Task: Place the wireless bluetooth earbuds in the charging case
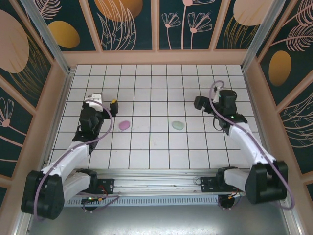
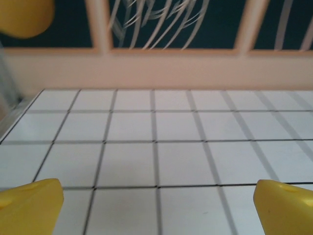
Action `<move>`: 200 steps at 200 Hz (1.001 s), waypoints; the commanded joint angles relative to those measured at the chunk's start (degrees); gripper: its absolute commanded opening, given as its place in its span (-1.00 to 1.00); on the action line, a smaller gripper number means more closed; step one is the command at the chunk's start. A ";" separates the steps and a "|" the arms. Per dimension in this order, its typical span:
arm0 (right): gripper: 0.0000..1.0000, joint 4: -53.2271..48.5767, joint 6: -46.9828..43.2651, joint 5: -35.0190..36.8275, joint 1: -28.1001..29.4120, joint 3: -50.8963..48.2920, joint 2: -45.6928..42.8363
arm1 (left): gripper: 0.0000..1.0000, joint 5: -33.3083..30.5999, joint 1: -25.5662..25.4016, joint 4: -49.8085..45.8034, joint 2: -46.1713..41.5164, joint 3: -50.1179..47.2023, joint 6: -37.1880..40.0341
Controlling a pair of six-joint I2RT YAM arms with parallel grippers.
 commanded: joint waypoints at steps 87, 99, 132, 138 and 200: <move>0.98 60.32 -11.16 10.03 -10.34 -35.82 -2.56 | 0.98 -12.58 2.99 35.52 14.07 -13.63 7.11; 0.98 65.32 -9.81 10.62 -10.66 -35.94 1.13 | 0.98 -10.75 3.99 41.01 15.24 -14.92 6.30; 0.98 75.90 -9.45 7.58 -11.86 -34.04 12.90 | 0.98 -10.61 5.60 52.45 22.40 -16.60 5.30; 0.98 77.93 -9.46 7.25 -12.09 -33.75 15.10 | 0.98 -11.02 6.24 52.60 22.20 -17.08 4.19; 0.98 79.56 -12.02 4.02 -11.02 -29.97 24.68 | 0.98 -1.68 10.15 46.49 25.61 -12.64 2.38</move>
